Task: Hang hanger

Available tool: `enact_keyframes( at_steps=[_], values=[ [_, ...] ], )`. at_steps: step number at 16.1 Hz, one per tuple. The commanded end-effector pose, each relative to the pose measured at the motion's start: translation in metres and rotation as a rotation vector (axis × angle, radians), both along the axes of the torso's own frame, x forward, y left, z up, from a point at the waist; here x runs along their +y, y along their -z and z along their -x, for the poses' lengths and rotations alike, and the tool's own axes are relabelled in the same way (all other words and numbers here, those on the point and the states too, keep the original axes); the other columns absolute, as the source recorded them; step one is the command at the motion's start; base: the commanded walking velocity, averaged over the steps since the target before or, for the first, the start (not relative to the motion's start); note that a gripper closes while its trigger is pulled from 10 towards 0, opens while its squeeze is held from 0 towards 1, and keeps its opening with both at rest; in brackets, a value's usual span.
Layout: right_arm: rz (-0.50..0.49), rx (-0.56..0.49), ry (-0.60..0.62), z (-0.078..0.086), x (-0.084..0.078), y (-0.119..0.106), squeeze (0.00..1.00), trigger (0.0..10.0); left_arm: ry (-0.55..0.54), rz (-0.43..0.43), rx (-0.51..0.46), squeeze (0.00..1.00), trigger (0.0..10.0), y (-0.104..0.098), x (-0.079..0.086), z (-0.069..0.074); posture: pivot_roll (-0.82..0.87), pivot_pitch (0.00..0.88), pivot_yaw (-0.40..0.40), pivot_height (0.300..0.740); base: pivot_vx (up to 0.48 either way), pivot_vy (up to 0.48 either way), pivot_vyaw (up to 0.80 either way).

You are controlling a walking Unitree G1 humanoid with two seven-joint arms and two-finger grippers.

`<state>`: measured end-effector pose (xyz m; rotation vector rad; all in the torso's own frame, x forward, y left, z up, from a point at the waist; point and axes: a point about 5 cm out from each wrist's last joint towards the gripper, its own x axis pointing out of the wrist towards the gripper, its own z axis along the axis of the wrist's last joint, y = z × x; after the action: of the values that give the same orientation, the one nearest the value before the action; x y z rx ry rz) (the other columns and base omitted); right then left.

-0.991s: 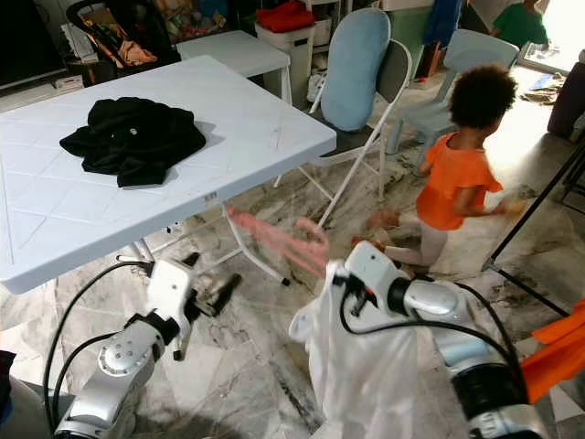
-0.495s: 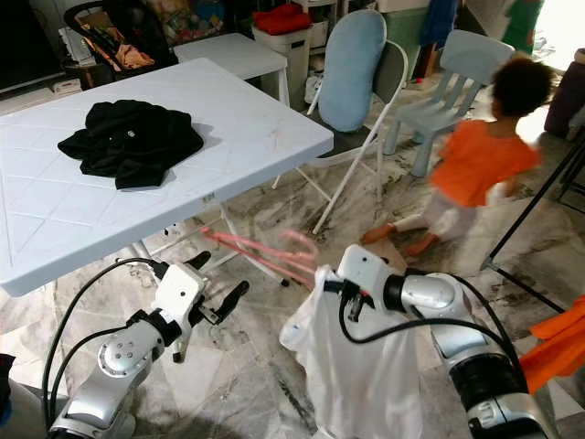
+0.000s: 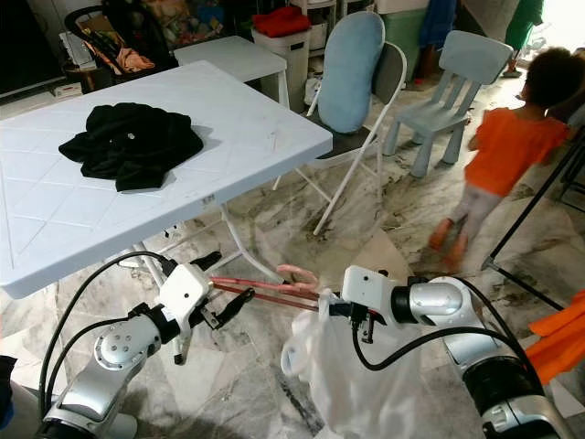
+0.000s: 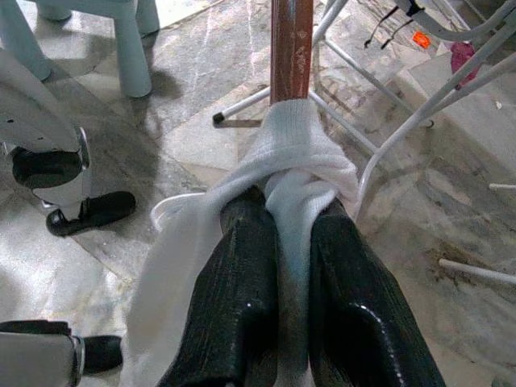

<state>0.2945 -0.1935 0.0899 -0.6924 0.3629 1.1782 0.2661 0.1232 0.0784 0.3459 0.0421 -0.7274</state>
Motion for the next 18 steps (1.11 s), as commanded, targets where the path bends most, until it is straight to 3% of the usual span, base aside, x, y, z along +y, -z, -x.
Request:
enact_keyframes(
  at_steps=[1, 15, 16, 18],
  values=[
    [-0.007, -0.054, -0.021, -0.007, 0.005, -0.012, 0.0, 10.0, 0.006, -0.022, 0.015, 0.0, 10.0, 0.002, 0.003, -0.002, -0.14, 0.0, 0.089, 0.74, 0.0, 0.0, 0.0],
    [-0.014, -0.058, -0.019, -0.008, 0.005, -0.012, 0.0, 10.0, 0.003, -0.028, 0.017, 0.0, 10.0, 0.002, 0.003, -0.002, -0.14, 0.0, 0.089, 0.74, 0.0, 0.0, 0.0],
    [-0.105, -0.133, 0.009, -0.006, 0.02, -0.011, 0.0, 10.0, -0.117, 0.107, 0.004, 0.0, 10.0, 0.0, -0.006, -0.006, -0.16, 0.0, 0.097, 0.74, 0.0, -0.266, 0.0],
    [-0.117, -0.142, 0.015, -0.006, 0.022, -0.012, 0.0, 10.0, -0.131, 0.122, 0.004, 0.0, 10.0, 0.0, -0.007, -0.007, -0.16, 0.0, 0.097, 0.74, 0.0, -0.27, 0.0]
  ],
)
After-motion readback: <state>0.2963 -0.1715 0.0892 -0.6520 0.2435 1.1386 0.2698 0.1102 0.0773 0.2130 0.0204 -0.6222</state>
